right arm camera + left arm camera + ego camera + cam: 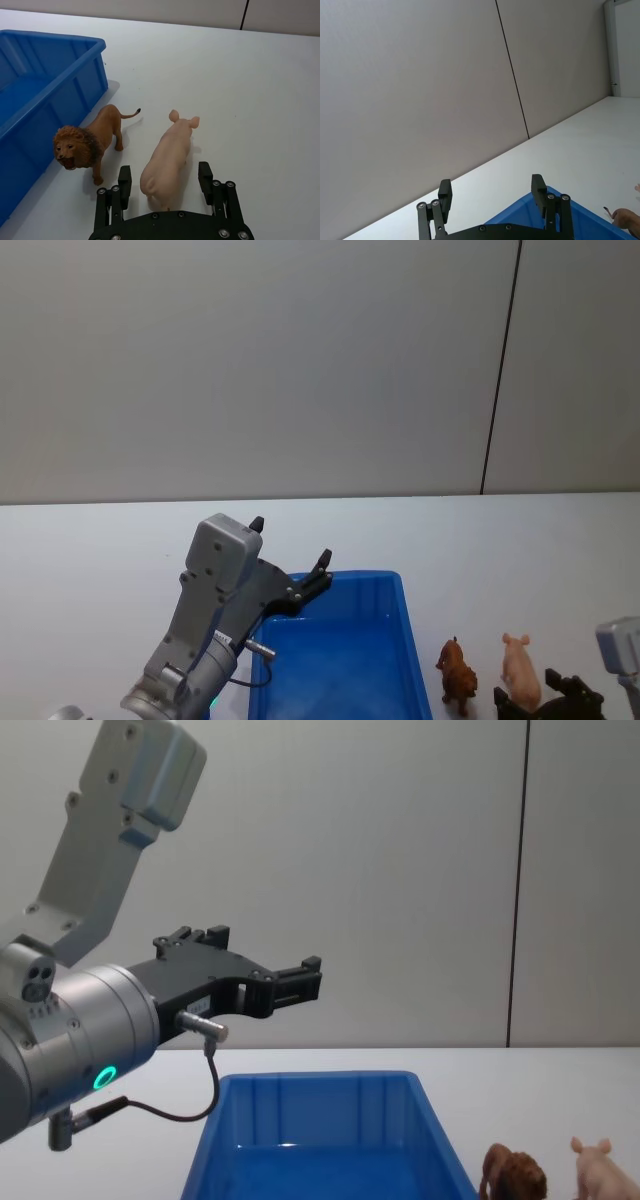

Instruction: Pick up the two dolls from the table and place them into the box.

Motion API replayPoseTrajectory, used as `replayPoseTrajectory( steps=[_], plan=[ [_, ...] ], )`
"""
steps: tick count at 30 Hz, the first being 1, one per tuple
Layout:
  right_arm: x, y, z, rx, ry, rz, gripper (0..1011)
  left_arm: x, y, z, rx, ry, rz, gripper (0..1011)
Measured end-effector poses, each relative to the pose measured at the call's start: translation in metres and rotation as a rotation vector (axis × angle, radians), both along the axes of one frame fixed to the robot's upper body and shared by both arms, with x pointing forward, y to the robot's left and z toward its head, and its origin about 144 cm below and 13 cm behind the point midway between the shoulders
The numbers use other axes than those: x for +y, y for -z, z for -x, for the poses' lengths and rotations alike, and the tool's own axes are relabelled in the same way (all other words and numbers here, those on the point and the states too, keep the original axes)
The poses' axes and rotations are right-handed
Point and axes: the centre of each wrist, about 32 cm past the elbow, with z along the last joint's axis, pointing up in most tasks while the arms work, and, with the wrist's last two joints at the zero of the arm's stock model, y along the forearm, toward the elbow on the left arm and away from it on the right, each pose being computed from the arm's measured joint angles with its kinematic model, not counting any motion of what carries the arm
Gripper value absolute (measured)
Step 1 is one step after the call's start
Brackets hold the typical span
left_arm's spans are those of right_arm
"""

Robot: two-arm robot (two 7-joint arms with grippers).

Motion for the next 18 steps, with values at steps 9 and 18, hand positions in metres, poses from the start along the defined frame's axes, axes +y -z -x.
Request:
replayPoseTrajectory(
  steps=[9, 18],
  plan=[
    [0.0034, 0.0039, -0.0056, 0.018, 0.008, -0.018, 601, 0.0000, 0.0000, 0.0000, 0.000, 0.000, 0.000, 1002],
    [0.0054, 0.0042, -0.0078, 0.011, 0.022, -0.026, 369, 0.0000, 0.0000, 0.0000, 0.000, 0.000, 0.000, 1002]
  ],
)
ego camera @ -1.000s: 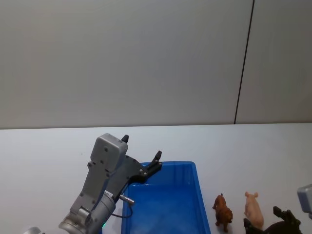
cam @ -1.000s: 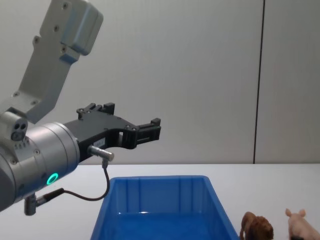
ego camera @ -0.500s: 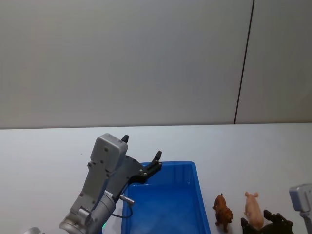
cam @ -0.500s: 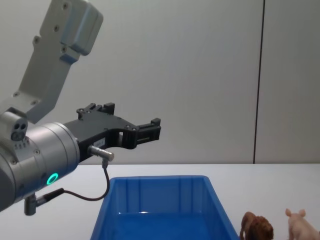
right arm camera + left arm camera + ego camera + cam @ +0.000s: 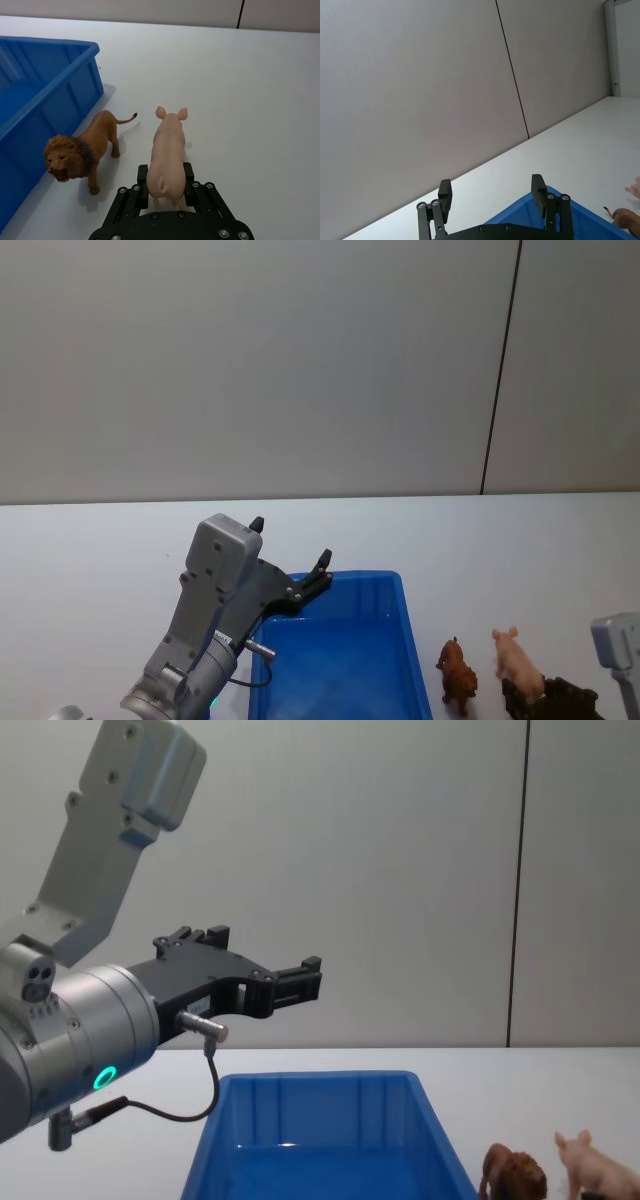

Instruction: Pick up the two dolls from the table and place them into the box.

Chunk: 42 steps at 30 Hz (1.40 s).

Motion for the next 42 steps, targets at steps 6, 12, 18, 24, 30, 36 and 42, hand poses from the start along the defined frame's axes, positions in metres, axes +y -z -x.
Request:
replayPoseTrajectory(
  steps=[6, 12, 18, 24, 30, 36, 42],
  plan=[
    [0.001, -0.005, 0.000, -0.044, 0.009, 0.013, 369, 0.000, 0.000, 0.000, 0.000, 0.000, 0.000, 1002],
    [0.003, -0.014, -0.001, -0.112, 0.010, 0.034, 369, 0.000, 0.000, 0.000, 0.000, 0.000, 0.000, 1002],
    [0.007, -0.030, -0.004, -0.191, -0.013, 0.045, 369, 0.000, 0.000, 0.000, 0.000, 0.000, 0.000, 1002],
    [0.013, -0.049, -0.010, -0.251, -0.065, 0.034, 369, 0.000, 0.000, 0.000, 0.000, 0.000, 0.000, 1002],
    [0.021, -0.064, -0.018, -0.280, -0.124, 0.012, 369, 0.000, 0.000, 0.000, 0.000, 0.000, 0.000, 1002],
    [0.034, -0.077, -0.027, -0.274, -0.202, -0.021, 369, 0.000, 0.000, 0.000, 0.000, 0.000, 0.000, 1002],
    [0.049, -0.082, -0.036, -0.227, -0.272, -0.053, 369, 0.000, 0.000, 0.000, 0.000, 0.000, 0.000, 1002]
  ],
)
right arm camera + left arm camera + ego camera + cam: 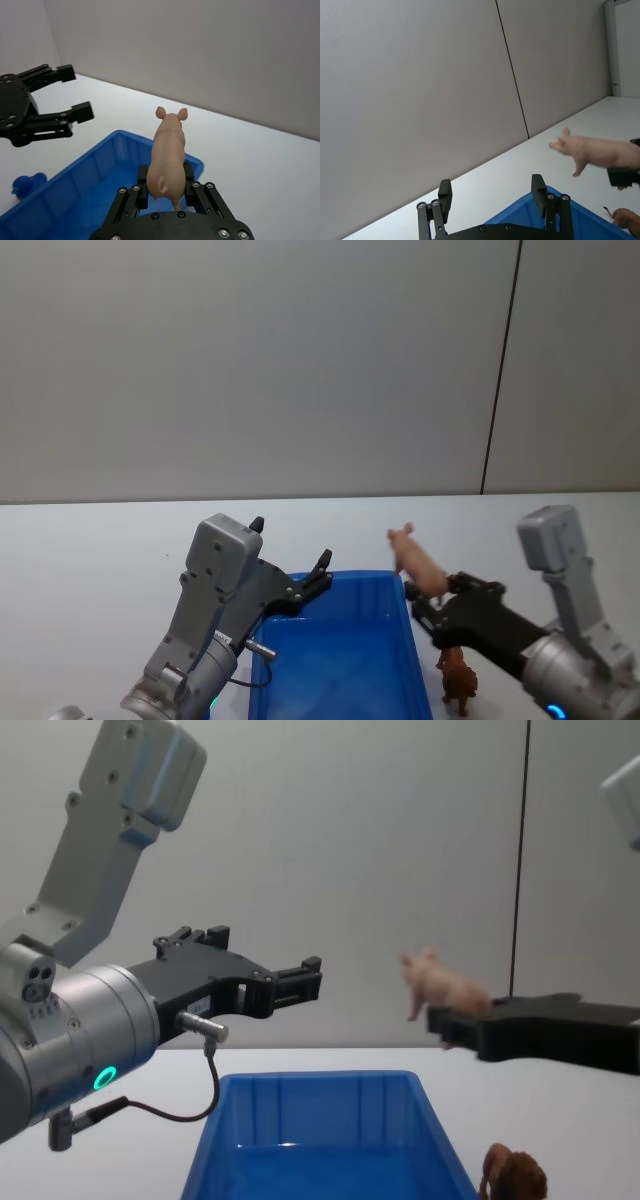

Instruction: Pick up the two dolls from the table and place them into the box.

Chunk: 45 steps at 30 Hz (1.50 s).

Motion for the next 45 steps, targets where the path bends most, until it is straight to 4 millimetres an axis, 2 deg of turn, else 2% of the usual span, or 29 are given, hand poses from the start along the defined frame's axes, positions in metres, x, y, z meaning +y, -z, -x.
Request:
replayPoseTrajectory(
  steps=[4, 12, 14, 17, 18, 24, 45],
  plan=[
    [0.010, 0.001, -0.005, 0.034, -0.040, -0.008, 424, 0.000, 0.000, 0.000, 0.000, 0.000, 0.000, 1002],
    [0.024, 0.003, -0.010, 0.076, -0.101, -0.012, 688, 0.000, 0.000, 0.000, 0.000, 0.000, 0.000, 1002],
    [0.026, 0.004, -0.011, 0.078, -0.108, -0.012, 765, 0.000, 0.000, 0.000, 0.000, 0.000, 0.000, 1002],
    [0.026, 0.004, -0.011, 0.078, -0.111, -0.010, 821, 0.000, 0.000, 0.000, 0.000, 0.000, 0.000, 1002],
    [0.026, 0.004, -0.010, 0.077, -0.111, -0.010, 873, 0.000, 0.000, 0.000, 0.000, 0.000, 0.000, 1002],
    [0.021, 0.005, -0.006, 0.065, -0.093, -0.006, 1001, 0.000, 0.000, 0.000, 0.000, 0.000, 0.000, 1002],
    [-0.012, 0.019, 0.032, 0.087, 0.030, 0.012, 1001, 0.000, 0.000, 0.000, 0.000, 0.000, 0.000, 1002]
  ],
)
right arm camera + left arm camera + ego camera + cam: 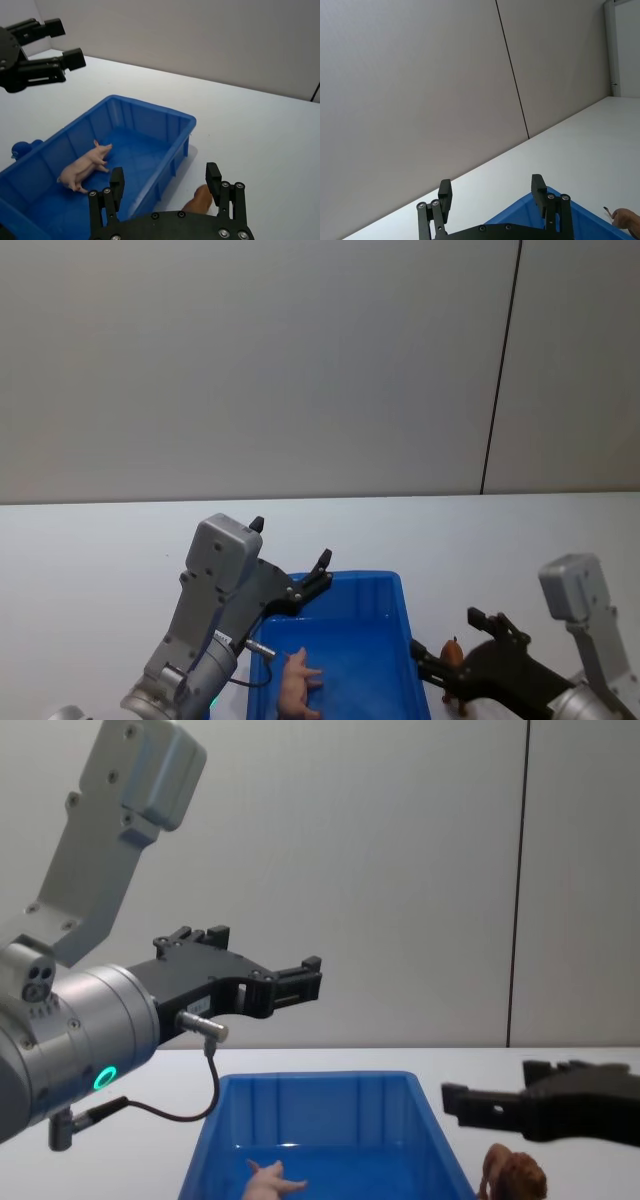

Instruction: Pick up the two dolls from the table and place them into the box.

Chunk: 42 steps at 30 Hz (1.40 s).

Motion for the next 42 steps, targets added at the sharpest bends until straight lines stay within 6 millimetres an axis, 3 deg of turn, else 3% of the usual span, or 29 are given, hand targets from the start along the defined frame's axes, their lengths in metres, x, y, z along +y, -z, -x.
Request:
replayPoseTrajectory(
  steps=[12, 28, 33, 42],
  plan=[
    [-0.008, 0.012, 0.010, 0.038, 0.032, 0.041, 1001, 0.000, 0.000, 0.000, 0.000, 0.000, 0.000, 1002],
    [-0.013, 0.027, 0.002, 0.088, 0.059, 0.080, 1001, 0.000, 0.000, 0.000, 0.000, 0.000, 0.000, 1002],
    [-0.013, 0.031, -0.002, 0.108, 0.054, 0.085, 926, 0.000, 0.000, 0.000, 0.000, 0.000, 0.000, 1002],
    [-0.012, 0.035, -0.005, 0.131, 0.048, 0.083, 662, 0.000, 0.000, 0.000, 0.000, 0.000, 0.000, 1002]
  ],
)
